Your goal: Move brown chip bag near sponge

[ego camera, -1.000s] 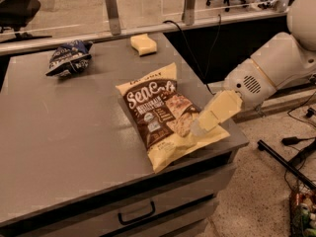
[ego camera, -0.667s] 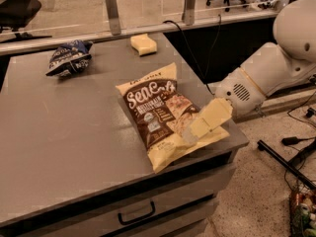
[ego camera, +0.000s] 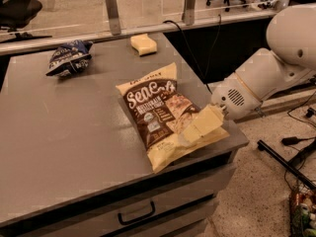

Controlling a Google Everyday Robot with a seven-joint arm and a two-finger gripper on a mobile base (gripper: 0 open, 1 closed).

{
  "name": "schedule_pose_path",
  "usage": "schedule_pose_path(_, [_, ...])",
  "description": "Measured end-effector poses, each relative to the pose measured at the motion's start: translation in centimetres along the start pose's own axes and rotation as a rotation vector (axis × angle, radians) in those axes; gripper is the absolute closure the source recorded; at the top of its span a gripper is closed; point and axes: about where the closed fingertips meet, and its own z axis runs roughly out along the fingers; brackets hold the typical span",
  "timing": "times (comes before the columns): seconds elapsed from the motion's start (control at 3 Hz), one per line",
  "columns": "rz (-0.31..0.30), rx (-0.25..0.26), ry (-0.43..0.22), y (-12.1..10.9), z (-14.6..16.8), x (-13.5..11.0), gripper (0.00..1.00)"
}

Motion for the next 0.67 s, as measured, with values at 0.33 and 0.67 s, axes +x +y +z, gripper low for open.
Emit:
schedule_pose_path(0.33, [0.0, 0.0, 0.0, 0.08, -0.13, -0.07, 0.6])
schedule_pose_path(0.67, [0.014, 0.002, -0.012, 0.03, 0.45, 0.23, 0.82])
